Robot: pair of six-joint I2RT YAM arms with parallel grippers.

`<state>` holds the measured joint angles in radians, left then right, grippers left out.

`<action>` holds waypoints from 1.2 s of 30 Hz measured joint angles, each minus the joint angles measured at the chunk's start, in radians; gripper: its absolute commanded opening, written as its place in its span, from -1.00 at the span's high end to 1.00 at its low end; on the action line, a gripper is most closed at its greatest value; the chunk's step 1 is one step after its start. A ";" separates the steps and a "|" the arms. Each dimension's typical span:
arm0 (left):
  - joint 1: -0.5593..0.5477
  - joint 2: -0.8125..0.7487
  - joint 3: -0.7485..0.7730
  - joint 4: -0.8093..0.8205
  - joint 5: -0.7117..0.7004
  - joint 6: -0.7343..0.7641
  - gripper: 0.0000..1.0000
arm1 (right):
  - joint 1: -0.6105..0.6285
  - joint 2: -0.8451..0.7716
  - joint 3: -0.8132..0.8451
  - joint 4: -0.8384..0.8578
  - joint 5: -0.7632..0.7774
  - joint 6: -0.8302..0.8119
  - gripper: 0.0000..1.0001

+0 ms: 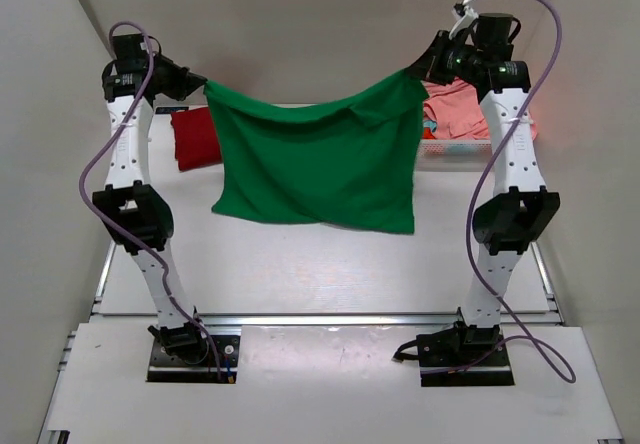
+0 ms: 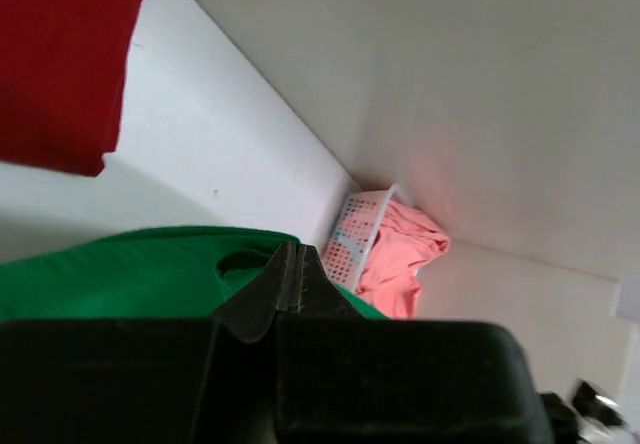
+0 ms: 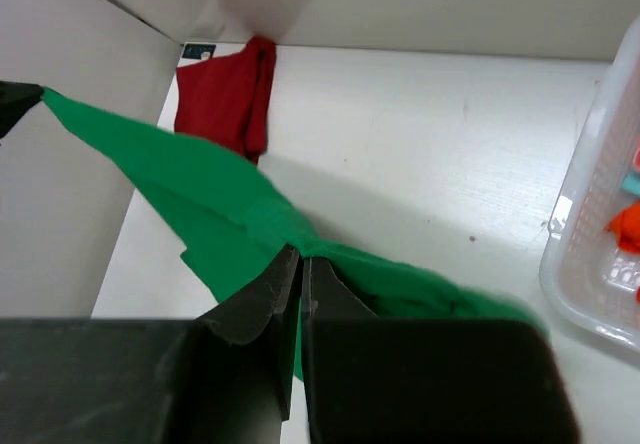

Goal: Fold and stack the t-shirts
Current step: Flatten out the tshirt

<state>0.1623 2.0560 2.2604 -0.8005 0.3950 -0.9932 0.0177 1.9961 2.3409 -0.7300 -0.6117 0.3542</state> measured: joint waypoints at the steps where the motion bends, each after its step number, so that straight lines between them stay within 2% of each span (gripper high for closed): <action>1: 0.005 0.019 0.019 0.010 0.013 -0.018 1.00 | -0.001 0.019 0.000 -0.004 -0.001 0.009 1.00; 4: 0.030 0.012 0.040 0.060 0.048 -0.069 1.00 | -0.022 0.004 -0.016 0.023 -0.024 0.037 1.00; 7: 0.064 -0.070 0.022 0.137 0.075 -0.108 1.00 | -0.080 -0.085 -0.053 0.073 -0.066 0.066 1.00; 11: 0.093 -0.303 -0.141 0.214 0.098 -0.114 1.00 | -0.143 -0.226 -0.106 0.115 -0.093 0.071 1.00; 14: 0.087 -0.487 -0.309 0.250 0.105 -0.089 1.00 | -0.121 -0.326 -0.188 0.119 -0.084 0.046 1.00; 17: 0.076 -0.670 -0.547 0.272 0.107 -0.060 1.00 | -0.061 -0.452 -0.378 0.094 -0.055 0.016 0.99; 20: 0.070 -0.835 -0.858 0.274 0.107 -0.035 1.00 | 0.010 -0.575 -0.630 0.051 0.001 -0.011 0.99; 22: 0.059 -0.891 -1.036 0.230 0.085 -0.014 1.00 | 0.047 -0.662 -0.828 0.006 0.039 -0.015 1.00; 26: 0.027 -0.934 -1.292 0.110 0.003 0.054 1.00 | 0.058 -0.842 -1.181 -0.113 0.098 -0.002 0.99; 31: 0.024 -1.044 -1.477 -0.035 -0.132 0.121 1.00 | 0.055 -0.990 -1.407 -0.272 0.128 0.008 1.00; 36: 0.025 -1.077 -1.587 -0.085 -0.209 0.147 1.00 | 0.061 -0.938 -1.520 -0.343 0.128 -0.016 1.00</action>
<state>0.1871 0.9791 0.6739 -0.8856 0.1860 -0.8463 0.0792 1.0584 0.8207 -1.0725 -0.4839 0.3382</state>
